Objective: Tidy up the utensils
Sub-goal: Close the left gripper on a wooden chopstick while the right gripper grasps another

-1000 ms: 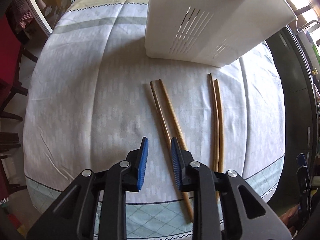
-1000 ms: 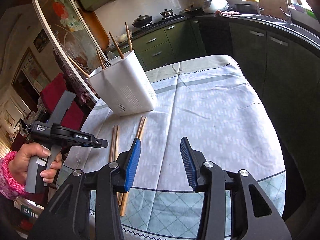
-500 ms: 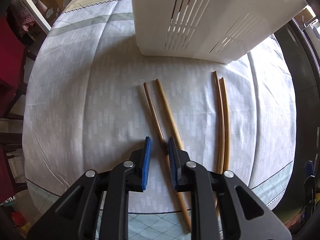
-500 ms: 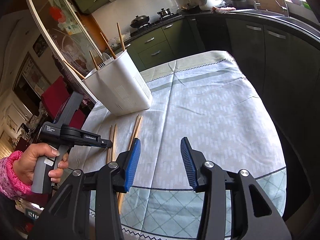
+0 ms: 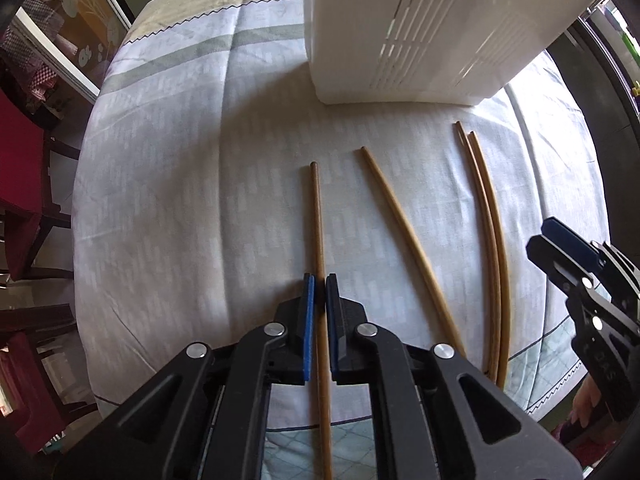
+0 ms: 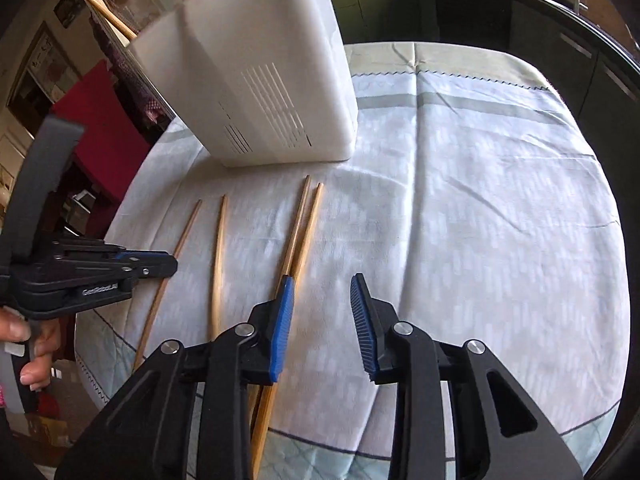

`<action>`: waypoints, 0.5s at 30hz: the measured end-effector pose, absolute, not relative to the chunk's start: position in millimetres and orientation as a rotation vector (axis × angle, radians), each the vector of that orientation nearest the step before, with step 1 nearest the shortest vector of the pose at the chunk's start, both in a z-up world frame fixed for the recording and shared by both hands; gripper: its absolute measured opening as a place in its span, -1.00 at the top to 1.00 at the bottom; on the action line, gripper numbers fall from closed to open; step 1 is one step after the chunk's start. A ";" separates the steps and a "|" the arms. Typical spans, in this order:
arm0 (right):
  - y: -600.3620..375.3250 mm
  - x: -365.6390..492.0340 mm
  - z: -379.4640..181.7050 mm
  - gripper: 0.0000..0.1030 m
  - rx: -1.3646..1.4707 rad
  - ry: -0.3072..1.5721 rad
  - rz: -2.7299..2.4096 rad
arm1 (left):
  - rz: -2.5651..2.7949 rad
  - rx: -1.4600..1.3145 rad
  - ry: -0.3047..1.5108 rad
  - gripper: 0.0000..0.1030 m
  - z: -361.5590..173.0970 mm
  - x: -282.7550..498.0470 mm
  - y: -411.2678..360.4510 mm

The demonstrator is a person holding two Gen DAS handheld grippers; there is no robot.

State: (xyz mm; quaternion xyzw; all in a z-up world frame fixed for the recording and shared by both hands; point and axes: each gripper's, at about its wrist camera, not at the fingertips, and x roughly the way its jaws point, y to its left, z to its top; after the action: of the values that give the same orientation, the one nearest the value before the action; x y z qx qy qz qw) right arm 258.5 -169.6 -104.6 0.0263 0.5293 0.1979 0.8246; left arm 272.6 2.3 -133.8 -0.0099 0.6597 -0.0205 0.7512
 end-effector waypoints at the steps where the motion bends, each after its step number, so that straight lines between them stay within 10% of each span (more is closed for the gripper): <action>1: -165.7 261.4 -108.2 0.51 0.046 1.139 0.415 | -0.052 -0.022 1.440 0.88 -133.4 271.7 7.0; 15: -138.2 263.5 -112.7 0.72 -0.042 1.167 0.377 | -0.091 -0.008 1.412 0.86 -132.3 267.2 12.1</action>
State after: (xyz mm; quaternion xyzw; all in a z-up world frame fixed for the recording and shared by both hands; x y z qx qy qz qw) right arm 263.5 -138.2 -112.7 -0.0196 0.5478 0.1768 0.8175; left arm 267.2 12.1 -132.3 -0.0038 0.6485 -0.0419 0.7601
